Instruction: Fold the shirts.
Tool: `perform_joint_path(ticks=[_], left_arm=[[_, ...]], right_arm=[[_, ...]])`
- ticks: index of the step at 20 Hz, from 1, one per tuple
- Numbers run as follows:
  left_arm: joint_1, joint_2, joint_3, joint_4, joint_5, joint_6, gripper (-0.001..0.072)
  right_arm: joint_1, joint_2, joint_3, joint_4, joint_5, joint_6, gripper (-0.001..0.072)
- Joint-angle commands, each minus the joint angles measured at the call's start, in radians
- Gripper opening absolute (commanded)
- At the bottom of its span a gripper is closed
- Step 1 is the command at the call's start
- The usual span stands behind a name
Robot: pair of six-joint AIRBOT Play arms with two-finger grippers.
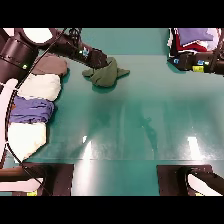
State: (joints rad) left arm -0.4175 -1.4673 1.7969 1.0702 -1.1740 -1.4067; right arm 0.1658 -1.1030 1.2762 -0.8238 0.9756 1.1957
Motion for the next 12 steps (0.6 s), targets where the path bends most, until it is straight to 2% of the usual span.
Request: perform_joint_path(ticks=[1,2,4,5,7,10,12], left_arm=[[0.002,-0.008,-0.001,0.097,0.058,-0.011,0.0566],[0.003,-0.018,-0.001,0.18,0.079,-0.063,0.061],[0.023,-0.063,-0.001,0.345,0.104,-0.142,0.0612],[0.048,-0.102,-0.001,0.361,0.115,-0.142,0.0613],[0.1,-0.196,-0.001,0.317,0.13,-0.127,0.0613],[0.161,-0.344,0.0,0.149,0.167,-0.009,0.0614],[0.171,-0.416,0.0,0.099,0.199,0.028,0.0613]], right_arm=[[0.001,0.001,0.0,0.021,-0.013,0.001,0.0018],[0.001,0.001,0.001,0.021,-0.015,0.001,0.0018],[0.001,0.001,0.0,0.02,-0.014,0.001,0.0018],[0.001,0.001,0.0,0.02,-0.012,0.001,0.0019],[0.001,0.001,0.0,0.02,-0.007,0.001,0.0019],[0.001,0.001,0.0,0.019,-0.007,0.001,0.0019],[0.001,0.001,0.0,0.019,-0.006,0.001,0.0019]])
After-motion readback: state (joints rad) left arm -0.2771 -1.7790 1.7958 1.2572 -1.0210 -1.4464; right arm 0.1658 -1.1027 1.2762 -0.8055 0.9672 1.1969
